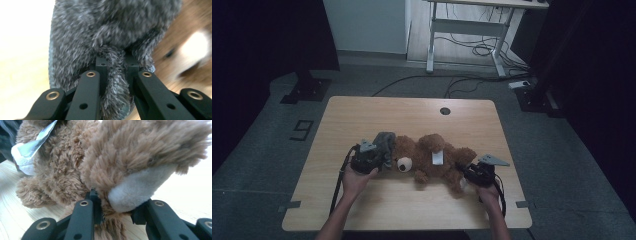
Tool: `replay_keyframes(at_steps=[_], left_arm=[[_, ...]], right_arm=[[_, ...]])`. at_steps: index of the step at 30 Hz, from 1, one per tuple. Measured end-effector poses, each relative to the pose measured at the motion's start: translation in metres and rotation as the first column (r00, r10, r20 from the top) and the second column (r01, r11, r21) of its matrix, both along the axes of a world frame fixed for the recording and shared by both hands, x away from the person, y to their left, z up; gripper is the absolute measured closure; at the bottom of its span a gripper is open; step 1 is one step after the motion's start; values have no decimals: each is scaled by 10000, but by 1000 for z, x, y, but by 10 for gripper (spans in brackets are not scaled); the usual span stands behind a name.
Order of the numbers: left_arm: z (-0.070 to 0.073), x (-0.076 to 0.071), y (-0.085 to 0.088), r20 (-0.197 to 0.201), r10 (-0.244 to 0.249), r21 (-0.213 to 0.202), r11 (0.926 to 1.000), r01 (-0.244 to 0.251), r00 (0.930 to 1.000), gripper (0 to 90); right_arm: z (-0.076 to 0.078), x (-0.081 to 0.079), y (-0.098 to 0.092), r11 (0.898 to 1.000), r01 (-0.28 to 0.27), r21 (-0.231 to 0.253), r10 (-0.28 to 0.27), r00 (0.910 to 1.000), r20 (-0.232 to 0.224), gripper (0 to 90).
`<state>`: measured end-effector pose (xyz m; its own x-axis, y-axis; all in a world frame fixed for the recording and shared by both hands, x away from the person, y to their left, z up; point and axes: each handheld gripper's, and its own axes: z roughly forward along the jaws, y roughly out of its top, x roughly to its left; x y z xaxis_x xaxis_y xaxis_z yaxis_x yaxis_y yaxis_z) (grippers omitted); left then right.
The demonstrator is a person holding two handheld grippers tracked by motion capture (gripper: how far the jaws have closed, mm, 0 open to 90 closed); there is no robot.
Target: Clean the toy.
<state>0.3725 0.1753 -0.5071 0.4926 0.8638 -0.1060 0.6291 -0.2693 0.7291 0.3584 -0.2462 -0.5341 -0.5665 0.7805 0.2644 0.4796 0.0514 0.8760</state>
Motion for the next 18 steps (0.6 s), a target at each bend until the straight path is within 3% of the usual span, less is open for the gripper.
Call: replay_keyframes(at_steps=[2, 4, 8, 12, 13, 15, 18], left_arm=[[-10, -1, 1, -225, -63, -117, 9999, 61, 9997, 791], [-7, -5, 0, -41, -69, -241, 9997, 68, 10000, 791], [25, -12, 0, 777, -220, -370, 9990, 249, 9967, 790], [59, -15, -14, 1525, -605, -374, 9971, 669, 9864, 787], [59, -15, -14, 1525, -605, -374, 9971, 669, 9864, 786], [74, -9, -29, 1731, -837, -253, 9957, 893, 9813, 786], [81, 4, -47, 1678, -1020, -118, 9943, 1055, 9805, 786]], right_arm=[[0, 0, 0, 10000, 31, -29, -31, 10000, -10, 688], [0, 0, 0, 10000, 22, -40, -22, 10000, -27, 688], [-2, 1, -2, 9999, 165, 22, -165, 9999, 9, 689], [-1, 0, -3, 9999, 89, 55, -89, 9999, 87, 690], [-1, 0, -2, 10000, 27, 31, -28, 9999, 162, 690], [1, -1, -1, 9999, -15, -107, 19, 9996, 288, 690], [2, -2, 0, 9997, -43, -255, 53, 9993, 376, 691]])
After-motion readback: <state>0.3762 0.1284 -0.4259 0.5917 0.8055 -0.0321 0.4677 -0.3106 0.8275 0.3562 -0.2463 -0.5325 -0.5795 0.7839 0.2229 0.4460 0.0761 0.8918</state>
